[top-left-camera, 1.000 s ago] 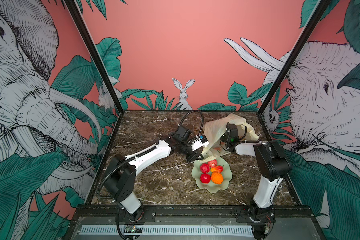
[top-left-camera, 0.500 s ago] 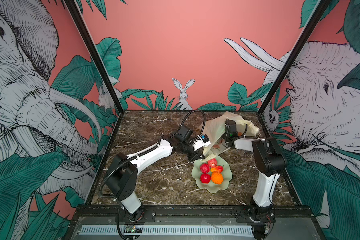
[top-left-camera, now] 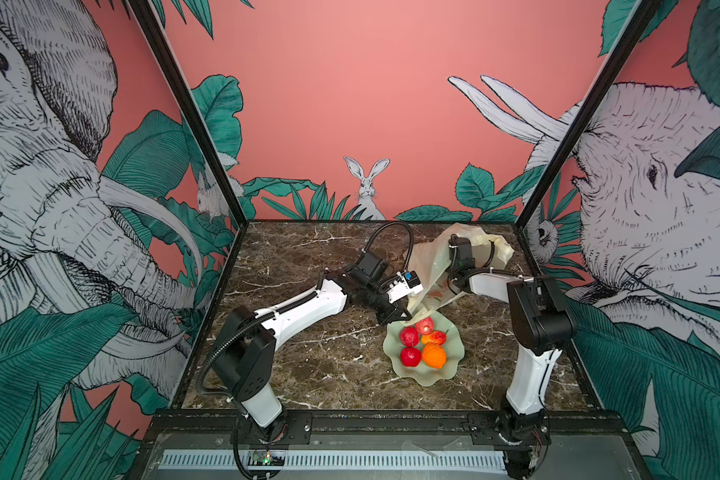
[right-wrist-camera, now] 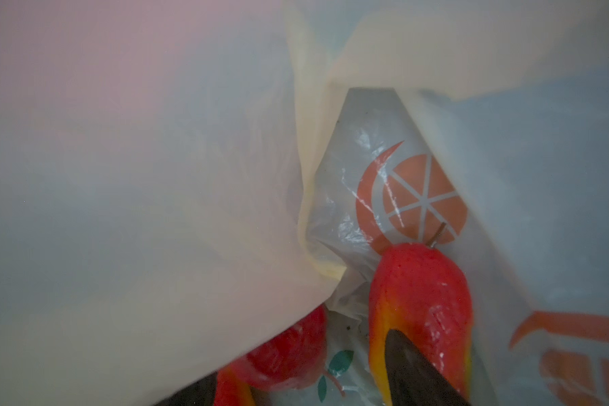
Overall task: Take fruits out of the plastic bag
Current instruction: Take out the fake fruit from the plastic bag.
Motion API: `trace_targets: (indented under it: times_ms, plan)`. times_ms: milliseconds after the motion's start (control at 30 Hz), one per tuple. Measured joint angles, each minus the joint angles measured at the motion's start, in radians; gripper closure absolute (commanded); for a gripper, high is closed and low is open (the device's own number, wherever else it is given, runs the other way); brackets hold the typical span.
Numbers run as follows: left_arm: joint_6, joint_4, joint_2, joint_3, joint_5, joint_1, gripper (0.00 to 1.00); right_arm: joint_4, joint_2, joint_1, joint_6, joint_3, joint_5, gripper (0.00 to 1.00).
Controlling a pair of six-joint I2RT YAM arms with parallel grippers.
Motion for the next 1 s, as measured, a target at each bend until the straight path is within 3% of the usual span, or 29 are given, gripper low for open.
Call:
trace_targets:
  times_ms: [500,1000]
  plan:
    - [-0.012,0.026,0.0,-0.027,-0.012,-0.025,1.0,-0.18,0.032,-0.005,-0.091,0.082,0.086,0.23]
    - [-0.03,0.096,0.0,-0.073,-0.022,-0.038,1.0,-0.243,0.096,-0.057,-0.103,0.12,0.061,0.33]
